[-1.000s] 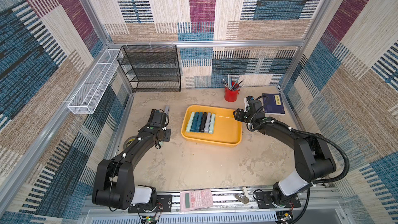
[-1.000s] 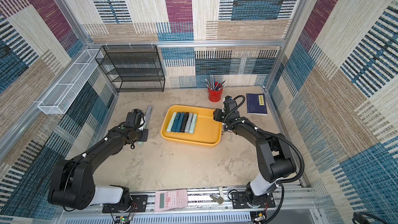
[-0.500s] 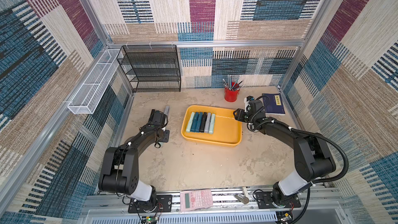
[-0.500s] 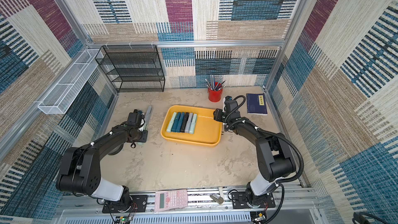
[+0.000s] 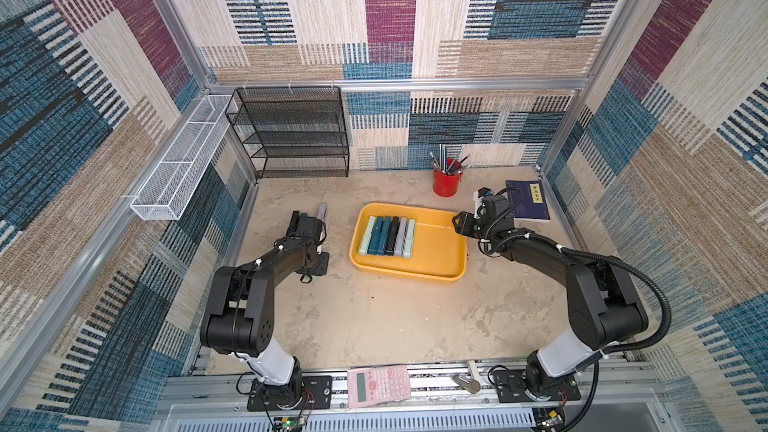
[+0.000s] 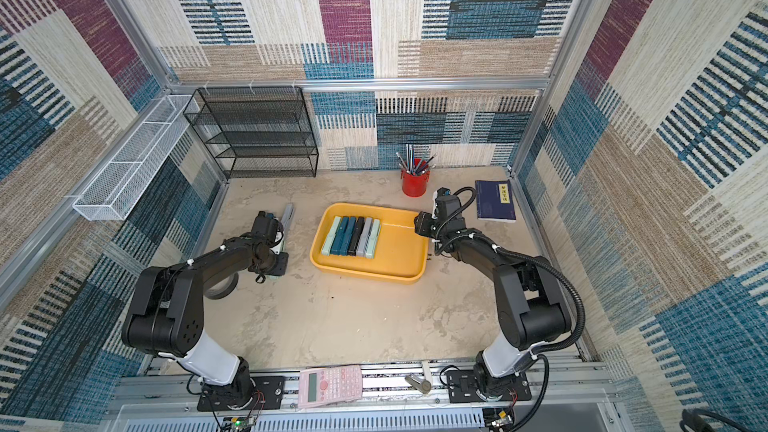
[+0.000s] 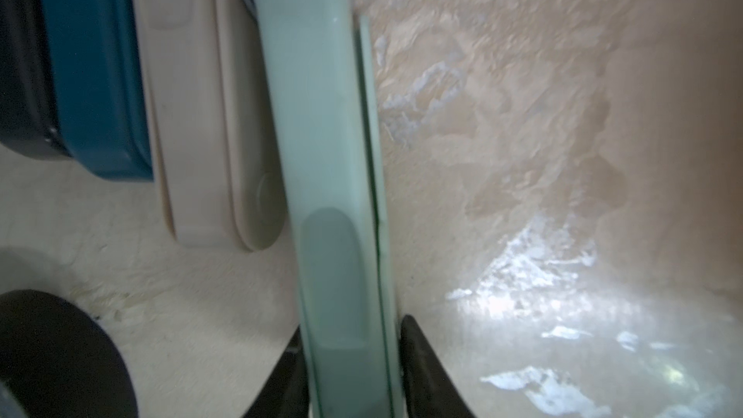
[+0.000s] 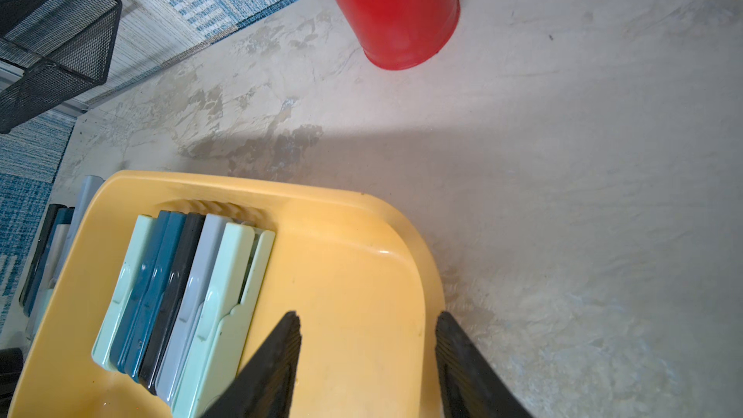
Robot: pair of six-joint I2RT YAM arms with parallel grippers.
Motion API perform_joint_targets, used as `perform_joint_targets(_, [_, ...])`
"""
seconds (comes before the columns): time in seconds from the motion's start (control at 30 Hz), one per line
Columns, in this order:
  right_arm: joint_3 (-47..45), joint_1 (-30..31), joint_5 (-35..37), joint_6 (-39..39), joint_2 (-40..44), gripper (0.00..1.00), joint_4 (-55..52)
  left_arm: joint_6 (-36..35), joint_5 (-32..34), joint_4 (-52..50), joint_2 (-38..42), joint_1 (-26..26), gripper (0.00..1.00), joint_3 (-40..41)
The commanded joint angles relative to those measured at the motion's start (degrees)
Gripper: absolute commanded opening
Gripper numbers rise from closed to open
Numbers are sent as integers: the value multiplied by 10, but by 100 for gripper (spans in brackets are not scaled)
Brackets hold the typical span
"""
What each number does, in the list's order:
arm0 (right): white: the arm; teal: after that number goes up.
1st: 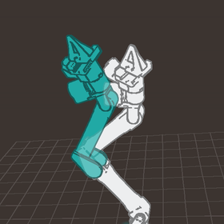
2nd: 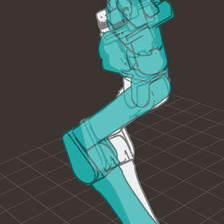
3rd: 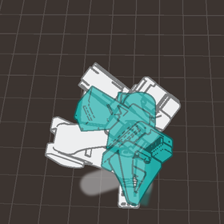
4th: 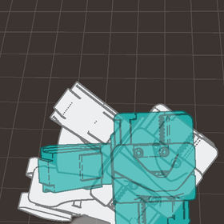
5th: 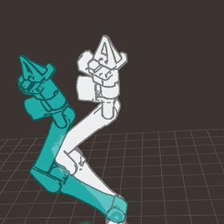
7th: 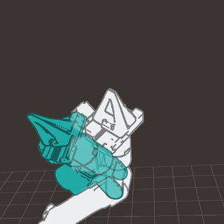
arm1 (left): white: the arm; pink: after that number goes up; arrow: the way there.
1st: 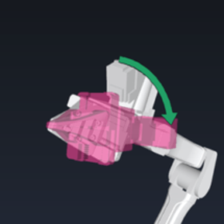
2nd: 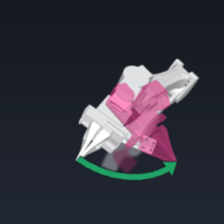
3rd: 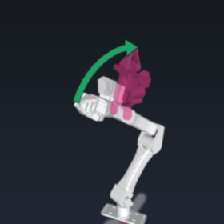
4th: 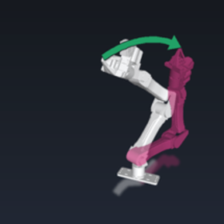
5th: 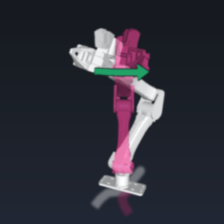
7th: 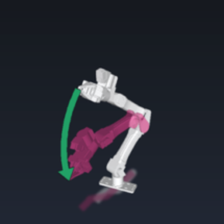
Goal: Put the pruning pliers into the storage box
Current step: Pick up the pruning pliers from the center of the board.
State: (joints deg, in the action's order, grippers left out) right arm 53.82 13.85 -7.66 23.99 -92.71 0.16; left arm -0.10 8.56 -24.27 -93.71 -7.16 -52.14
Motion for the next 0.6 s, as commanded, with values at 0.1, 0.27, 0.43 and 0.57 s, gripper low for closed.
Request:
perform_joint_targets(0.1, [-5,0,-4,7,1,55,17,10,-10,-17,0,0,18,-11])
perform_joint_targets(0.27, [-6,-2,6,4,7,55,5,25,-12,-46,29,-2,12,-25])
perform_joint_targets(0.43, [-3,-2,23,-8,12,54,-11,38,-24,-84,80,-11,9,-51])
perform_joint_targets(0.57, [-7,-2,24,-7,11,52,-13,51,-28,-95,119,-28,7,-79])
